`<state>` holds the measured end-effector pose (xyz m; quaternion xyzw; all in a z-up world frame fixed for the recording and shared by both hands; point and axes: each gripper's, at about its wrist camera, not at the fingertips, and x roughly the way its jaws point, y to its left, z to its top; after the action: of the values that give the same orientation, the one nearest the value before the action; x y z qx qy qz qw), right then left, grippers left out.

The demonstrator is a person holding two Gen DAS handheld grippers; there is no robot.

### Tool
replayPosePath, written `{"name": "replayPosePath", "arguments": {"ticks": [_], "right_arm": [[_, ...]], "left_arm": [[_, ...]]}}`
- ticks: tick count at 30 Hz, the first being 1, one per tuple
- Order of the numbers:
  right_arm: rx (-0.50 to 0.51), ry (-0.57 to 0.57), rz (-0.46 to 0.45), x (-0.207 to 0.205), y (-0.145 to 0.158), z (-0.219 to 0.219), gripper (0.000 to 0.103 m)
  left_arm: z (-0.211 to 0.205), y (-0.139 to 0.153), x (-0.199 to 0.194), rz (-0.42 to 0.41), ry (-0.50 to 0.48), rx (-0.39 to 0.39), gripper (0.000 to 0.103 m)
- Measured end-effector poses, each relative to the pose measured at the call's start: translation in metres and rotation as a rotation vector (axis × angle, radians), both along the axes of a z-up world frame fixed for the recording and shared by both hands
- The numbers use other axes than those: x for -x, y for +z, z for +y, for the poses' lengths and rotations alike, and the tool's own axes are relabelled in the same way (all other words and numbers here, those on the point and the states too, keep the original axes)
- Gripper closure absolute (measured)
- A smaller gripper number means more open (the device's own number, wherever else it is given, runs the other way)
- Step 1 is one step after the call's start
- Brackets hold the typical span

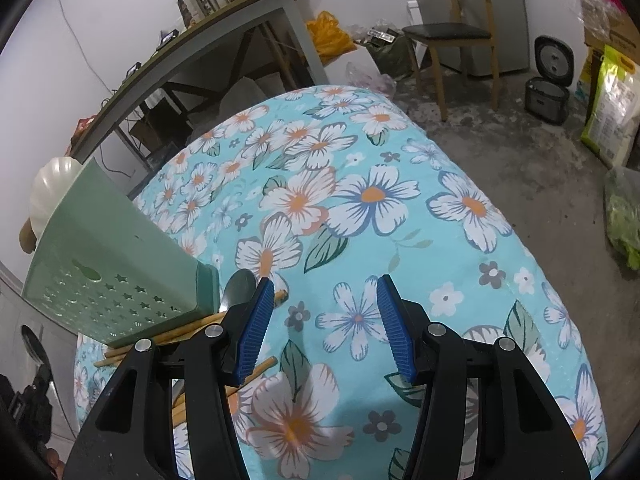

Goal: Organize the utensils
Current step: 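Close the left tool on the steel spoon and lift it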

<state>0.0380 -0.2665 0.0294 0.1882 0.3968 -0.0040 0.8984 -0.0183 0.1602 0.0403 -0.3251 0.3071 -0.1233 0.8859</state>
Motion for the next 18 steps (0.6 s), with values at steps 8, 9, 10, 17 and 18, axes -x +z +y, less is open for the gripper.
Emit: {"name": "replayPosePath", "arguments": {"ticks": [8,9,10,17,18], "right_arm": [[0.046,-0.013,0.001,0.0,0.001,0.003,0.051],[0.044,-0.011,0.003,0.0,0.0,0.003,0.051],[0.047,-0.011,0.004,0.0,0.0,0.003,0.051],[0.061,-0.009,0.004,0.001,0.001,0.004,0.051],[0.055,-0.01,0.007,0.001,0.001,0.004,0.051]], "left_arm": [[0.021,-0.054,-0.002,0.21,0.057,0.359,0.102],[0.018,-0.056,-0.002,0.223,0.053,0.369,0.102],[0.018,-0.059,-0.006,0.231,0.046,0.378,0.102],[0.012,-0.054,-0.012,0.24,0.001,0.361,0.083],[0.013,-0.049,-0.011,0.23,0.012,0.322,0.082]]}}
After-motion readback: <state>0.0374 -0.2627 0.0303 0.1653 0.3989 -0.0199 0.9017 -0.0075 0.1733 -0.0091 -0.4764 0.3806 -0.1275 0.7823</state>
